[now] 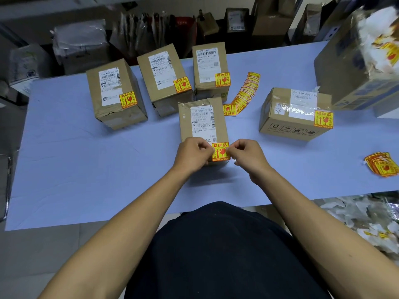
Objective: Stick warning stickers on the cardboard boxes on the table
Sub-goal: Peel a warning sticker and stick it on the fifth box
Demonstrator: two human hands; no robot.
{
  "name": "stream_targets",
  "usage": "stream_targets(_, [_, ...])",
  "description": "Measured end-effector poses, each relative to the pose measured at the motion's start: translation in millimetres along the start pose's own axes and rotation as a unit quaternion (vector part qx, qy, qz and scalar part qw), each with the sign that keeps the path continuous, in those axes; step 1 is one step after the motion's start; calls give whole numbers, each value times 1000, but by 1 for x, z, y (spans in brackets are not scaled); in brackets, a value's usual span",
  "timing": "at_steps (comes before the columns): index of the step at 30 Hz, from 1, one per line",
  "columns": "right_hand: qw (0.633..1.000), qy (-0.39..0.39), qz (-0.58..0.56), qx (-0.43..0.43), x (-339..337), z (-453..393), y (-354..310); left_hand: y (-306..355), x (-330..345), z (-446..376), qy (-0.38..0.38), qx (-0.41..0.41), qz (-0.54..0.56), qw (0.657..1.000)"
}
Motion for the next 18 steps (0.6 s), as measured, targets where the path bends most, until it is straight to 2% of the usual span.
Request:
stream_targets(3, [998, 25, 60, -12, 1, -3, 0, 7, 4, -5, 14, 34, -127, 991])
stream_targets(5, [996, 30, 79, -17, 2, -4, -1, 9, 5, -8, 20, 37, -168, 985])
stream_targets(15, [993, 37, 106, -29, 1, -7, -3, 6, 9, -16, 1, 33, -189, 981])
stream_targets(18, [987, 49, 144, -45, 3, -7, -4, 5, 10, -17, 5, 33, -190, 981])
Point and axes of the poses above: each hand's wrist, its own z-axis away from the middle knuckle, its own x-axis out of the palm, y = z × x, the point moved 2 cm from there along -z, towards the middle knuckle, and after that the axes turned 1 degree about x, right-handed, at the moved point
